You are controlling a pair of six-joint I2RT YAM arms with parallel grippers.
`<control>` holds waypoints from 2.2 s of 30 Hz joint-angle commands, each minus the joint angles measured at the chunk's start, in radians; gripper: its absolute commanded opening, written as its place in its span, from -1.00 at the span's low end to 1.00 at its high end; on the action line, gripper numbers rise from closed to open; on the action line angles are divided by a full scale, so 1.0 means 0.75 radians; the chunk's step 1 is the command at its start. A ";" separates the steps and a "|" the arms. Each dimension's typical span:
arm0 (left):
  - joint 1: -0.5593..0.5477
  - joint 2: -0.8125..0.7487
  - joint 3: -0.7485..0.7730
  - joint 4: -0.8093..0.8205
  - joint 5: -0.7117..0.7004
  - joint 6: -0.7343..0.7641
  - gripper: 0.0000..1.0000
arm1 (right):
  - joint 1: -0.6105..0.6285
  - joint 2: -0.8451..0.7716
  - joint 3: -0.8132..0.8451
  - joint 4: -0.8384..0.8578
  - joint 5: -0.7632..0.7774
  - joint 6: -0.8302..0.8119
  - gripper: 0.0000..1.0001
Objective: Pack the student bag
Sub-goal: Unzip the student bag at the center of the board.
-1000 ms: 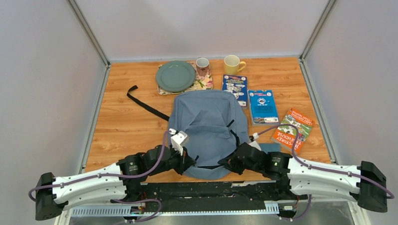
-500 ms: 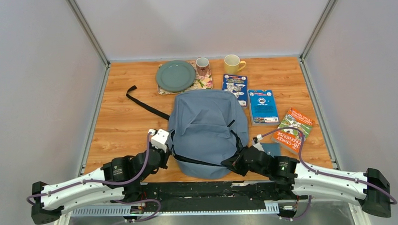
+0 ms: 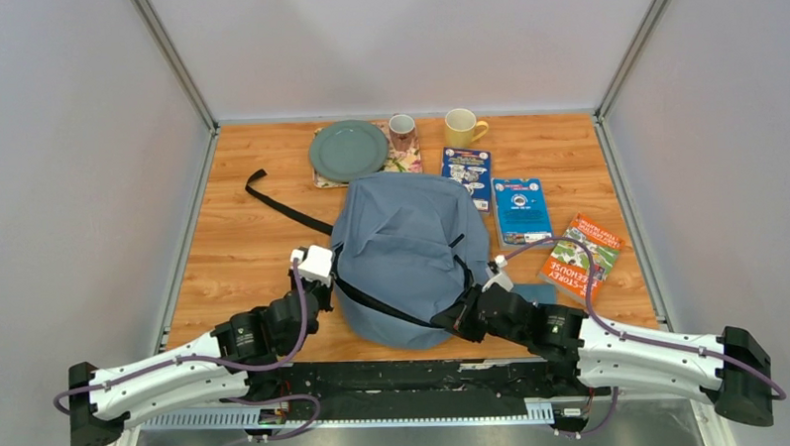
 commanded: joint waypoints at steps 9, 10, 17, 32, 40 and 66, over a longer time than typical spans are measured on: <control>0.404 0.028 -0.066 0.366 0.014 0.336 -1.00 | 0.024 -0.077 -0.041 -0.154 -0.027 -0.188 -1.00; 0.412 0.034 -0.064 0.364 0.026 0.311 -1.00 | 0.024 -0.079 -0.039 -0.150 -0.033 -0.196 -1.00; 0.447 0.098 0.032 0.193 0.130 0.178 -0.70 | 0.024 -0.016 -0.023 -0.097 -0.043 -0.274 -1.00; 0.447 -0.241 0.285 -0.740 0.102 -0.439 0.57 | 0.149 0.557 0.502 -0.238 0.045 -0.899 -1.00; 0.447 -0.189 0.443 -0.810 0.123 -0.384 0.58 | 0.239 0.845 0.736 -0.248 0.012 -1.200 -1.00; 0.447 -0.113 0.435 -0.730 0.257 -0.325 0.58 | 0.119 1.170 0.932 -0.163 0.137 -1.838 -1.00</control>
